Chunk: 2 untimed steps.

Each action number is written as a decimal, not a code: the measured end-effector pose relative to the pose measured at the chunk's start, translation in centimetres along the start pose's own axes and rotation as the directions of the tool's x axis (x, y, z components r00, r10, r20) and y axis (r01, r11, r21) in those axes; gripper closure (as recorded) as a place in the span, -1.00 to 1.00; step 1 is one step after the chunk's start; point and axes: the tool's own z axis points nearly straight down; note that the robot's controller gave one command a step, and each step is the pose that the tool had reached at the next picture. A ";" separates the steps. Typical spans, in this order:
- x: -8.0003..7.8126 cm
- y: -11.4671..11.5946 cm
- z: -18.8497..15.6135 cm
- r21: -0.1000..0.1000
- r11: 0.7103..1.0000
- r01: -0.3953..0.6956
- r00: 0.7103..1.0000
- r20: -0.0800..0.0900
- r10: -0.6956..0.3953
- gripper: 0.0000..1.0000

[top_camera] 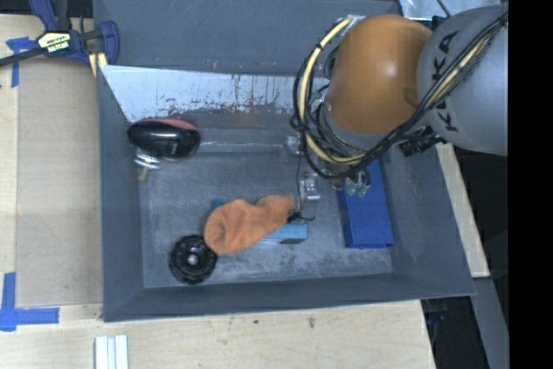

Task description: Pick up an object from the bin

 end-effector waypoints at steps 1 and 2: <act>-0.2 0.0 -0.5 -0.001 1.000 -0.002 1.000 0.009 0.002 -1.00; 2.3 1.6 7.3 -0.001 1.000 0.017 1.000 0.012 -0.017 -1.00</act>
Offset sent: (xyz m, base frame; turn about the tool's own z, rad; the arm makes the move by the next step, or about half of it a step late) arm -0.0390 0.0246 -0.1143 -0.0247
